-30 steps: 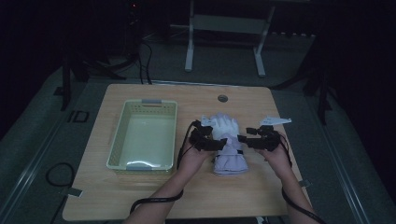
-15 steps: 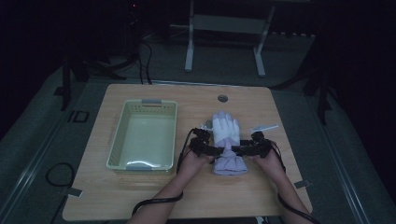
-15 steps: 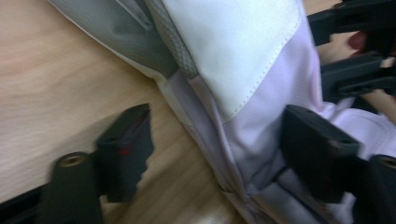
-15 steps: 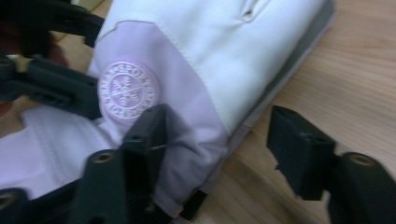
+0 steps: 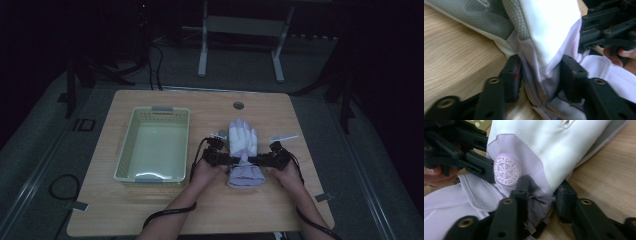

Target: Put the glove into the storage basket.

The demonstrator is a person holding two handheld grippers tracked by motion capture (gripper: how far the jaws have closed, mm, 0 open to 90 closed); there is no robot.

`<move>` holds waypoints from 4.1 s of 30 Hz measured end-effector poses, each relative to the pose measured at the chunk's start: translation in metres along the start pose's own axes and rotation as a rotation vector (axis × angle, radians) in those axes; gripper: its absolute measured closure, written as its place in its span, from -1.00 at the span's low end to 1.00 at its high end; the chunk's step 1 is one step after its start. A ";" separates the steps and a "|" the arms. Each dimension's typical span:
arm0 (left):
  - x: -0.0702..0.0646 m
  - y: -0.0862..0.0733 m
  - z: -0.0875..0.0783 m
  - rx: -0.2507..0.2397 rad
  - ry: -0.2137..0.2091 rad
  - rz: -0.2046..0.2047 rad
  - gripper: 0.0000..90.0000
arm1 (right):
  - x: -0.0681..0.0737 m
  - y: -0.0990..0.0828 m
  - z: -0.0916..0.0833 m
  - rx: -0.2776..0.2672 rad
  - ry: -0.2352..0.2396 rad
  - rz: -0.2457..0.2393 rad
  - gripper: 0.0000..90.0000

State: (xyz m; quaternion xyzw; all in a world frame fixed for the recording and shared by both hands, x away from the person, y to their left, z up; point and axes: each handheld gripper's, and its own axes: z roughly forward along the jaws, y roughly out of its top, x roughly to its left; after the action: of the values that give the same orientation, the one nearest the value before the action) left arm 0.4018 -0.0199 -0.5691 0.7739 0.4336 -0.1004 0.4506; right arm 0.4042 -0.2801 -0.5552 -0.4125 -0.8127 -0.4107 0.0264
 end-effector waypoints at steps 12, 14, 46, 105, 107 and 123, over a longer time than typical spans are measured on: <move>-0.014 0.005 -0.016 -0.014 0.004 0.023 0.60 | 0.018 0.007 -0.013 -0.034 -0.056 -0.020 0.78; -0.017 0.007 -0.023 -0.026 0.004 0.029 0.62 | 0.024 0.011 -0.017 -0.043 -0.060 -0.037 0.78; -0.040 0.039 -0.159 -0.079 0.107 0.147 0.62 | 0.124 0.089 -0.027 -0.186 -0.038 -0.186 0.79; 0.089 -0.043 -0.220 0.144 0.406 0.035 0.37 | 0.207 0.116 0.176 0.153 -0.087 -0.209 0.79; 0.087 -0.042 -0.213 0.183 0.481 0.051 0.29 | 0.208 0.116 0.176 0.159 -0.093 -0.207 0.77; 0.081 -0.037 -0.213 0.063 0.526 0.059 -0.71 | 0.205 0.133 0.142 0.010 0.004 -0.246 -0.22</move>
State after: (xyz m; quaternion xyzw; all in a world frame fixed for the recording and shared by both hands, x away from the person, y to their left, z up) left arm 0.3719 0.2020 -0.5138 0.7993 0.5095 0.1039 0.3011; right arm 0.4040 -0.0063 -0.4849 -0.3085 -0.8592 -0.4077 -0.0203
